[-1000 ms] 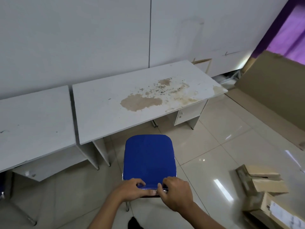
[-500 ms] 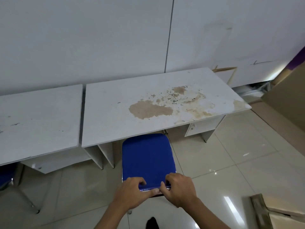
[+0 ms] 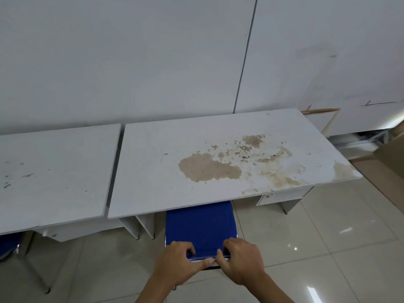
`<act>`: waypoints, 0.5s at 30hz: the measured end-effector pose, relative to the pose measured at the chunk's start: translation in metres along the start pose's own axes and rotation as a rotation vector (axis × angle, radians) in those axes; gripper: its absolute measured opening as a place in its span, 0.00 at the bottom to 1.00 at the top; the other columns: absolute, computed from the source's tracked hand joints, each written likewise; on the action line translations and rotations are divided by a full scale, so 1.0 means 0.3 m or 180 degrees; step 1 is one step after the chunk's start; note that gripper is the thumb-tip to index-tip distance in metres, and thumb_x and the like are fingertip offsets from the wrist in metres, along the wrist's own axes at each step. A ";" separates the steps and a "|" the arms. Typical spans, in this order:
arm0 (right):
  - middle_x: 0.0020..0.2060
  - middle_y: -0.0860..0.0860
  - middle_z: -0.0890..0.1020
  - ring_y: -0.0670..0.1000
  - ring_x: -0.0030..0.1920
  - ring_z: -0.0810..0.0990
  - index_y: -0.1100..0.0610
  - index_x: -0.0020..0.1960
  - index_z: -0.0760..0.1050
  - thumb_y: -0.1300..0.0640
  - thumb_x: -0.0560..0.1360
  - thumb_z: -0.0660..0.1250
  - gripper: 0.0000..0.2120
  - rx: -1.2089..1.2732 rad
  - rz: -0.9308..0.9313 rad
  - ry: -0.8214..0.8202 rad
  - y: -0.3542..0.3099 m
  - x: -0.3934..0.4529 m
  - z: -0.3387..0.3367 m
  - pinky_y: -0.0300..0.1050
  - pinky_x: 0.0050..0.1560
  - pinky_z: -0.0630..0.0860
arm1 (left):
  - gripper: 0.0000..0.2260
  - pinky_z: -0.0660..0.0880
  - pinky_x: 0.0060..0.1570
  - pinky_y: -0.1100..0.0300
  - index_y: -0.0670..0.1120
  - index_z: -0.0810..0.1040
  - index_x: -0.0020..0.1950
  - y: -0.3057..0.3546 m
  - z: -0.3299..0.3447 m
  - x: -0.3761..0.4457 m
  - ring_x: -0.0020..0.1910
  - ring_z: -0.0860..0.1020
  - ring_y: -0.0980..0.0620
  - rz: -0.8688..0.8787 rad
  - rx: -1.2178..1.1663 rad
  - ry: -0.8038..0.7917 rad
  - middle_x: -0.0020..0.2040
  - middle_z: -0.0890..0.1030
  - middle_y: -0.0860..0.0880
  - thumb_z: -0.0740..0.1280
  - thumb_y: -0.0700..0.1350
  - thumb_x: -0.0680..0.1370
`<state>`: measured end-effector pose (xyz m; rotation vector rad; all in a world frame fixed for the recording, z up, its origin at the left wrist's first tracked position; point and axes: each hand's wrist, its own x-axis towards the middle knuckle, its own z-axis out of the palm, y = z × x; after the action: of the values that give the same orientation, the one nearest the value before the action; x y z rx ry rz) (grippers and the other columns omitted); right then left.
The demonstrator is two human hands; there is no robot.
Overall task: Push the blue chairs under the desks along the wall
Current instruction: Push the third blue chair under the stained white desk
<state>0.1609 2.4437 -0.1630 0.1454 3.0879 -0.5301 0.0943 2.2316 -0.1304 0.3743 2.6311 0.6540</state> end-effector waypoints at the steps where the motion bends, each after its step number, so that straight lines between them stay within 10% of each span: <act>1: 0.33 0.44 0.78 0.48 0.34 0.75 0.49 0.39 0.74 0.36 0.76 0.57 0.19 -0.0012 -0.0017 0.0025 0.011 0.029 0.000 0.42 0.34 0.74 | 0.40 0.79 0.40 0.59 0.53 0.84 0.42 0.003 0.000 0.030 0.40 0.81 0.56 -0.0008 -0.0001 0.0017 0.38 0.84 0.56 0.61 0.88 0.59; 15: 0.28 0.43 0.75 0.45 0.29 0.71 0.47 0.34 0.72 0.40 0.74 0.64 0.15 -0.0050 -0.0133 0.0055 0.081 0.335 -0.020 0.41 0.26 0.66 | 0.39 0.76 0.35 0.63 0.53 0.83 0.41 0.033 -0.079 0.296 0.38 0.82 0.56 -0.0188 -0.0105 0.0120 0.37 0.83 0.56 0.63 0.88 0.59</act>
<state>0.0631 2.4777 -0.1676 0.0860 3.1173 -0.5084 0.0071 2.2618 -0.1344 0.2759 2.6526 0.6906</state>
